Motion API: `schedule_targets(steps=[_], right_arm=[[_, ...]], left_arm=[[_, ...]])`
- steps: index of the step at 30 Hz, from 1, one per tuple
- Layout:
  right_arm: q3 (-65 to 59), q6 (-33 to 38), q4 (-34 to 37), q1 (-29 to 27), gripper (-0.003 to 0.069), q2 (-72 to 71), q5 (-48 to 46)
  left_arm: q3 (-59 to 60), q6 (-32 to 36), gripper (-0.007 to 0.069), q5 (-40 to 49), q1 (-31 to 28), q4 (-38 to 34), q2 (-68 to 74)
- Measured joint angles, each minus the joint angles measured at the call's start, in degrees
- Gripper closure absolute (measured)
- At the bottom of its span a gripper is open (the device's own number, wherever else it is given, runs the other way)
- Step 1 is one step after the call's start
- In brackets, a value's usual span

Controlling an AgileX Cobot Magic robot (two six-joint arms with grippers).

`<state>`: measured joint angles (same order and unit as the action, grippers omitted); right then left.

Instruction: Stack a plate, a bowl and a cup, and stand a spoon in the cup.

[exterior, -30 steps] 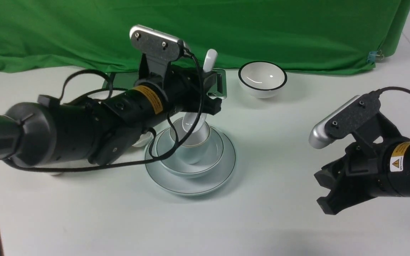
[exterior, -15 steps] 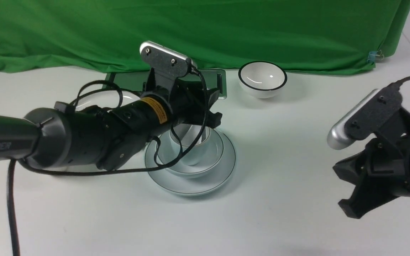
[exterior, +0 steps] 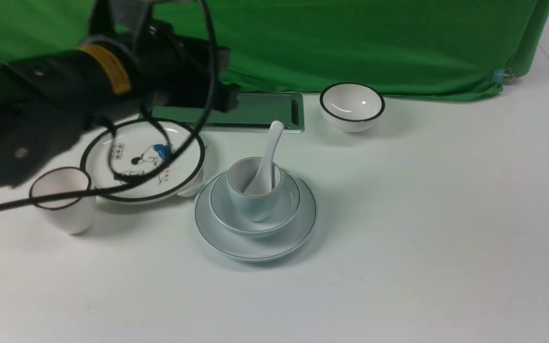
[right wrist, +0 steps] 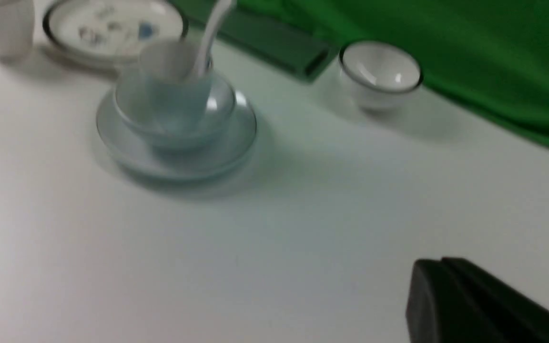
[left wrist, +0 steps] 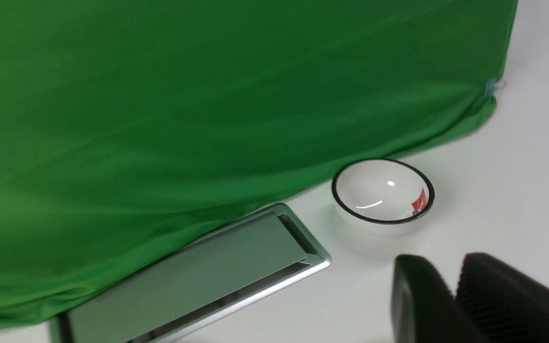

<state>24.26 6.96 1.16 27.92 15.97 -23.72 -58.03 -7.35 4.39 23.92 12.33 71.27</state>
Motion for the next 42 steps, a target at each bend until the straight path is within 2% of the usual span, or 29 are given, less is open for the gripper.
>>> schedule_targets(steps=[5,9,16,20,30,32,37,42], right_arm=[[-13.3,-4.3,0.0,0.0,0.0646,-6.4,21.0],[-18.8,-5.6,0.0,0.0,0.0644,-6.5,28.2],[-24.6,-5.8,0.0,0.0,0.0633,-6.5,28.7],[-24.8,-5.8,0.0,0.0,0.0622,-6.5,24.1],[-24.7,-5.7,0.0,0.0,0.0599,-6.5,22.0],[-24.7,-5.7,0.0,0.0,0.0591,-6.5,21.9],[-24.7,-5.7,0.0,0.0,0.0588,-6.5,21.9],[-24.7,-5.7,0.0,0.0,0.0572,-6.6,21.9]], left_arm=[[1.2,0.0,0.0662,5.7,0.0,0.0,-10.3],[6.7,-0.1,0.0665,1.7,0.0,-0.3,-20.3],[20.5,-1.5,0.0664,-0.6,0.0,-1.5,-38.2],[26.5,-1.7,0.0662,-0.4,0.0,-4.6,-44.1],[34.1,-1.7,0.0662,-0.3,0.0,-5.2,-46.2],[35.3,-1.2,0.0661,0.1,-0.5,-3.2,-46.3],[39.1,-1.3,0.0661,0.5,-3.4,-1.7,-51.0],[48.6,-1.5,0.0660,-0.3,-11.3,-6.9,-62.4]])
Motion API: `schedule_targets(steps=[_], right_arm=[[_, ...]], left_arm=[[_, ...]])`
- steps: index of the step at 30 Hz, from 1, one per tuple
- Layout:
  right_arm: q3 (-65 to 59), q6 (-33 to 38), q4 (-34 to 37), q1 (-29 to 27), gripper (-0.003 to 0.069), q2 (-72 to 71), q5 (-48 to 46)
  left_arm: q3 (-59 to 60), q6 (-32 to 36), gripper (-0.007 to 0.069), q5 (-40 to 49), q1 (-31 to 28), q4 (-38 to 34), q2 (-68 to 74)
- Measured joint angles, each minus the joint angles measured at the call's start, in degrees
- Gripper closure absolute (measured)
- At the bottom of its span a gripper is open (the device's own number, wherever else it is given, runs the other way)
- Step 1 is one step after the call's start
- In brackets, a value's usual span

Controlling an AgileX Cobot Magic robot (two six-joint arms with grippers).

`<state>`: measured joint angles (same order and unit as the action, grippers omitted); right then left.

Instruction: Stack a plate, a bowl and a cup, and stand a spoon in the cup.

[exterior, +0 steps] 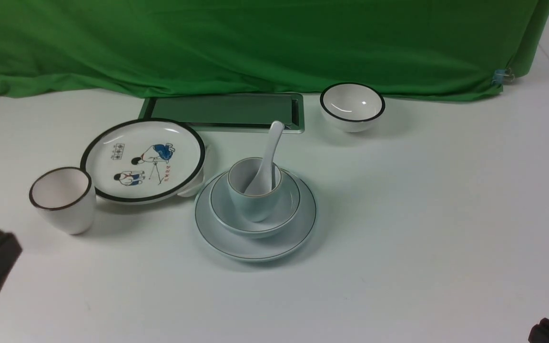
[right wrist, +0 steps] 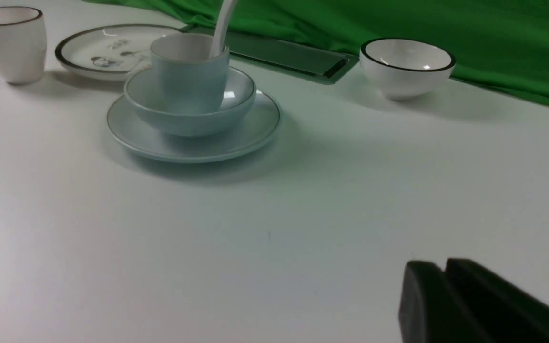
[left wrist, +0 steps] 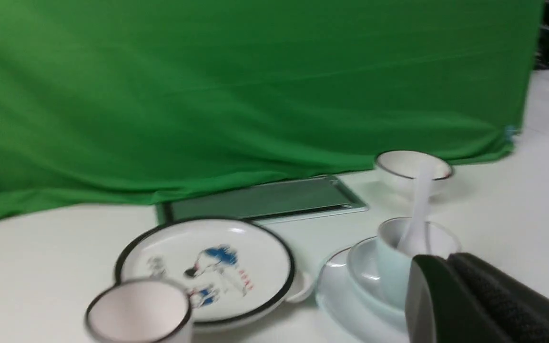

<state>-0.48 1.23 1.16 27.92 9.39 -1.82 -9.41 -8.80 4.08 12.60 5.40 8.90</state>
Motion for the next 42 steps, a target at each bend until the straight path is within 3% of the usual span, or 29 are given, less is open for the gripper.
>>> schedule_targets(steps=[5,8,13,21,39,42], right_arm=[[0.0,0.0,0.0,0.0,0.0557,0.0,0.0],[0.0,0.0,0.0,0.0,0.0552,0.0,0.0],[0.0,0.0,0.0,0.0,0.0539,-0.1,-0.1],[0.0,0.0,0.0,0.0,0.0516,-0.2,-0.1],[0.0,0.1,0.0,0.0,0.0481,-0.2,-0.1],[0.0,3.0,-0.8,-1.3,0.0475,-1.3,-1.4]], left_arm=[[7.2,0.7,0.0657,-0.2,-8.9,-4.8,-7.5],[9.6,3.3,0.0656,0.7,-11.2,-7.9,-8.8],[9.8,7.6,0.0656,8.8,-11.5,-10.6,-8.8],[9.8,15.0,0.0656,10.2,-11.5,-11.3,-8.8],[9.8,16.1,0.0656,10.2,-11.5,-9.6,-8.8],[9.8,16.1,0.0656,10.2,-11.5,-9.6,-8.8]])
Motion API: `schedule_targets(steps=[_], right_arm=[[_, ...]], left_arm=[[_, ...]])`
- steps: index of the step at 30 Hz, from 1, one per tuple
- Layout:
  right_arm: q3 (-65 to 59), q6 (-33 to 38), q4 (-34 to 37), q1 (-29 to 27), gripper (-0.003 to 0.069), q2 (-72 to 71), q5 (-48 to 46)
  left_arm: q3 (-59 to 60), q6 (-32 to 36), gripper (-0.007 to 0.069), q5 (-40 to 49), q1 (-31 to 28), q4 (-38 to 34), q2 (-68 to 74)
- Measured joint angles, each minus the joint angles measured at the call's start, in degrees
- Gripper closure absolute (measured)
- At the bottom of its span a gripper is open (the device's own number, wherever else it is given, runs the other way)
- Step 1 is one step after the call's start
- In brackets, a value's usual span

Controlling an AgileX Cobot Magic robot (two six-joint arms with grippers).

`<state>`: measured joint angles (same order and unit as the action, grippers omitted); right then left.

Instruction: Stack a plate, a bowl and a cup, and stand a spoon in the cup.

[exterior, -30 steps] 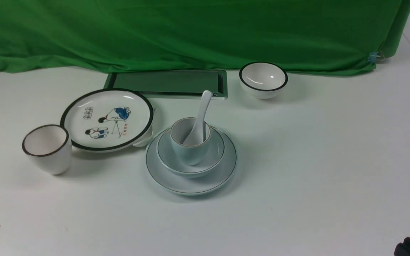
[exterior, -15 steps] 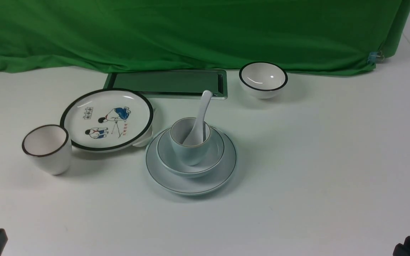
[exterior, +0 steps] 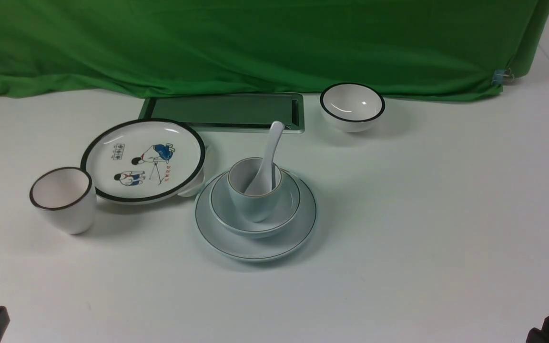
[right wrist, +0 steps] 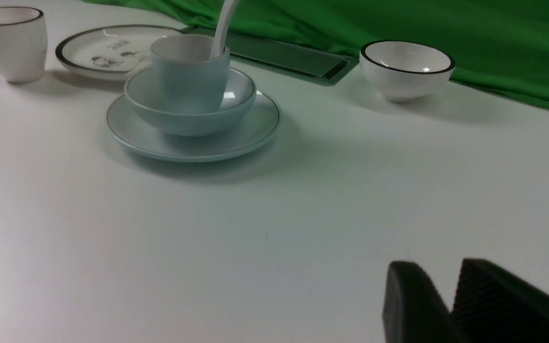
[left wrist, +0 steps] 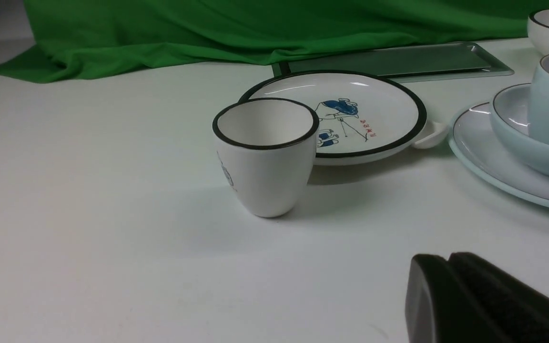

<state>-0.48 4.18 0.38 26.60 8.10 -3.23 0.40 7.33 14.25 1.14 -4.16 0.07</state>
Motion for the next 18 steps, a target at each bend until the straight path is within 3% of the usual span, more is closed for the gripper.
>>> schedule_targets(steps=[3,7,11,18], right_arm=[[0.0,1.5,0.3,-4.7,0.0480,-1.9,-2.5],[0.0,1.9,0.5,-14.3,0.0603,-6.2,-4.2],[0.0,2.1,0.5,-21.1,0.0645,-7.9,-4.6],[0.0,1.8,0.5,-22.8,0.0645,-8.0,-8.5]], left_arm=[[0.0,0.0,0.0656,0.0,0.0,0.2,0.0],[0.0,0.0,0.0656,0.0,0.0,0.4,0.0],[0.0,0.0,0.0655,0.0,0.0,0.6,-0.1],[0.0,0.0,0.0655,0.0,0.0,1.3,-0.1]])
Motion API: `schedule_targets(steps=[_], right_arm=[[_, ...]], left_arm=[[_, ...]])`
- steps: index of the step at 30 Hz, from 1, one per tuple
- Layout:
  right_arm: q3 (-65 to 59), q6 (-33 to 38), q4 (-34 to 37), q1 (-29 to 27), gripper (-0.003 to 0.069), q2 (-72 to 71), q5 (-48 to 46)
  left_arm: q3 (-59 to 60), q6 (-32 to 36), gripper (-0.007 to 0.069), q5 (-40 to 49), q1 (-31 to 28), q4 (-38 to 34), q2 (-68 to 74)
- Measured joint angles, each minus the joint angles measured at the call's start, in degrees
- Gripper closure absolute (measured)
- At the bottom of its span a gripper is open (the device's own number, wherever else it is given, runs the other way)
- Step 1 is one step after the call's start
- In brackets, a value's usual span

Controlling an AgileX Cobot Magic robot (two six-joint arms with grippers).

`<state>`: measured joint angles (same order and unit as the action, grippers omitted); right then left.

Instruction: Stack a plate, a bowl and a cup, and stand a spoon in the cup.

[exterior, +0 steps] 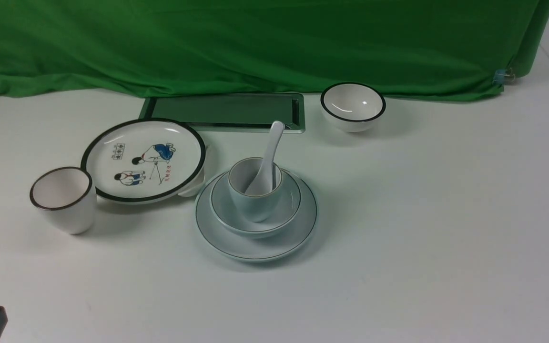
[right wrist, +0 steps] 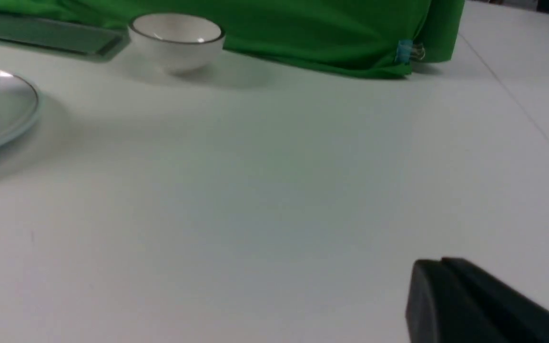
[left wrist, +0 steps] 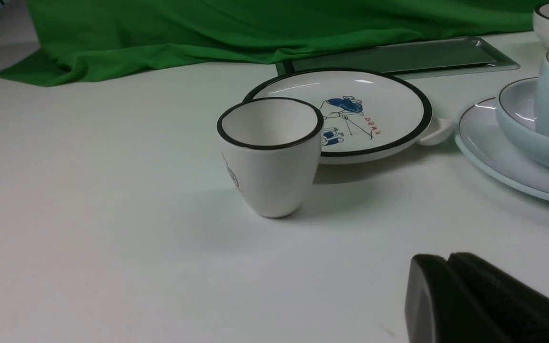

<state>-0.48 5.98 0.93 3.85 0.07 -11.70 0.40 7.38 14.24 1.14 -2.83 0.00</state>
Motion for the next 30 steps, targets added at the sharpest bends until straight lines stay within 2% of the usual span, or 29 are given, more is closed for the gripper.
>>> schedule_targets(steps=[11,30], right_arm=[[0.0,-0.1,0.1,0.0,0.0643,0.0,-0.7],[0.0,-0.1,0.1,0.0,0.0599,0.0,-0.8]], left_arm=[[0.0,0.0,0.0654,0.0,0.0,0.0,0.0],[0.0,0.1,0.0654,0.0,0.0,0.0,0.0]])
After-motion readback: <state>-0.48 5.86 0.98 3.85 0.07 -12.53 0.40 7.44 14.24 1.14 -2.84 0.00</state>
